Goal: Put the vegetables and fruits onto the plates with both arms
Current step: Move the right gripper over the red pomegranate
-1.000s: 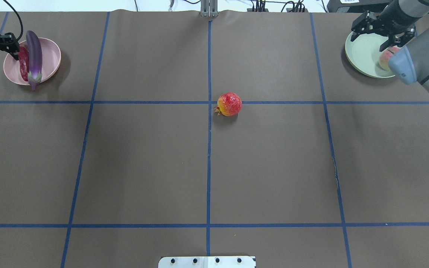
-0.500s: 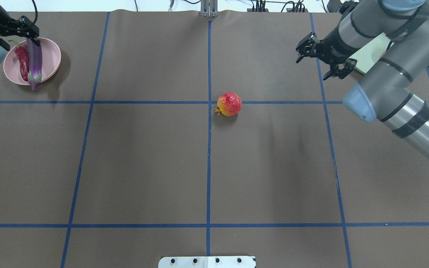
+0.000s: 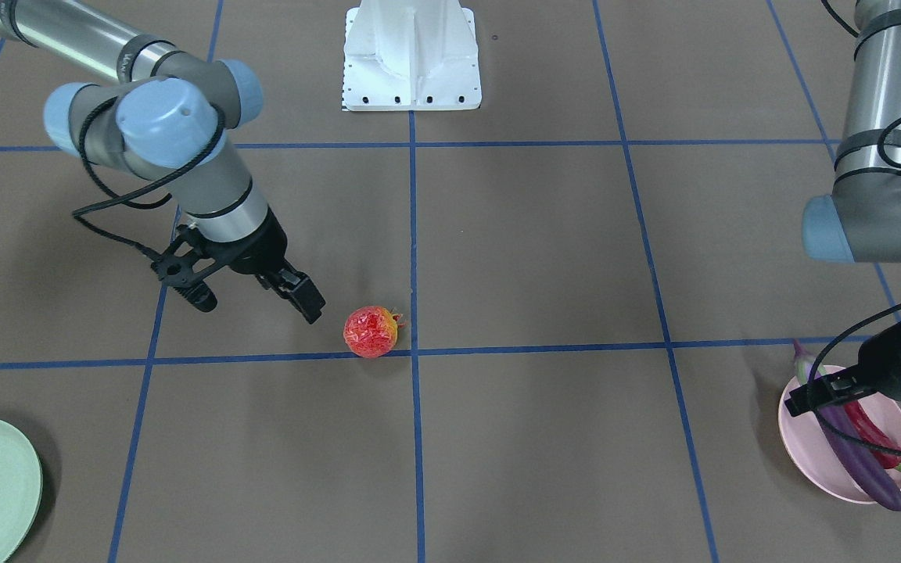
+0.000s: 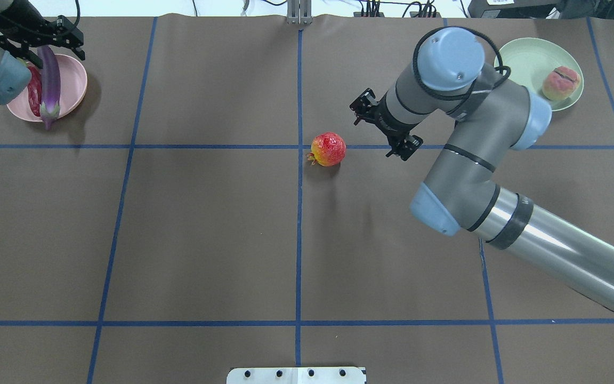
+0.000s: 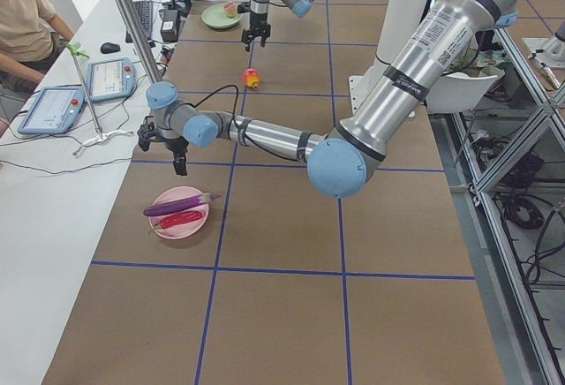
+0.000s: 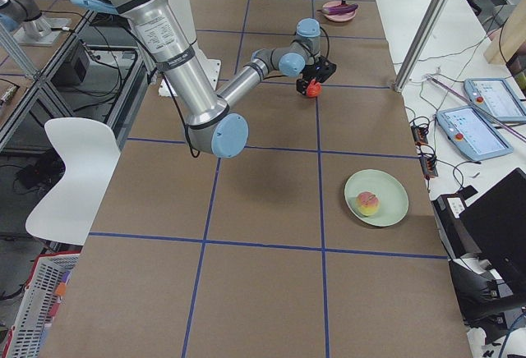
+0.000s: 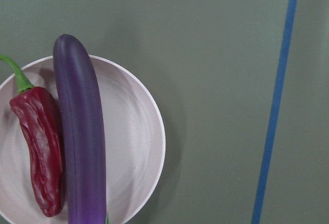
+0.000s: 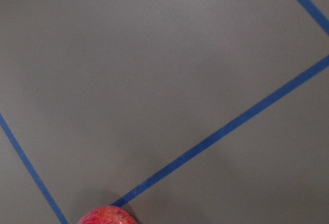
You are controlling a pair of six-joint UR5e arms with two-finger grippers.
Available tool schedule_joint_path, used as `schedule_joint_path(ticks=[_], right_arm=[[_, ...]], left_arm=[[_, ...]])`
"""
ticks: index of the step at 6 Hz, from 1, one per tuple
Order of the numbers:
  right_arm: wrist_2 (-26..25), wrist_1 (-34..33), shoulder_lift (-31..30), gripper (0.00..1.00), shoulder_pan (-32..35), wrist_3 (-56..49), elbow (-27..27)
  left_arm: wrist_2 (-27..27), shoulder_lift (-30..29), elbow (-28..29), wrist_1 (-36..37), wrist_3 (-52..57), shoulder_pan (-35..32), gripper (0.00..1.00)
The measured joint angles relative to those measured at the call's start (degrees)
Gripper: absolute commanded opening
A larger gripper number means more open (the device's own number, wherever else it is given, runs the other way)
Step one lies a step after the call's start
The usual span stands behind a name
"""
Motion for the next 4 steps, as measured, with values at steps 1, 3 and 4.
schedule_joint_path(ticks=[1,3,4], right_arm=[[-2.7,-0.3,3.8,1.00,-1.7,6.1,-4.6],[-4.0,-0.4,7.5,1.00,-2.7,11.9,-9.6],[-4.0,-0.3,7.8,1.00,-3.0,14.1,-10.1]], left_arm=[[0.0,0.1,-0.9,0.0,-1.2,0.3,1.00],[0.0,0.4,-1.8,0.0,-2.1,0.7,1.00],[0.0,0.6,-2.0,0.0,-2.2,0.8,1.00]])
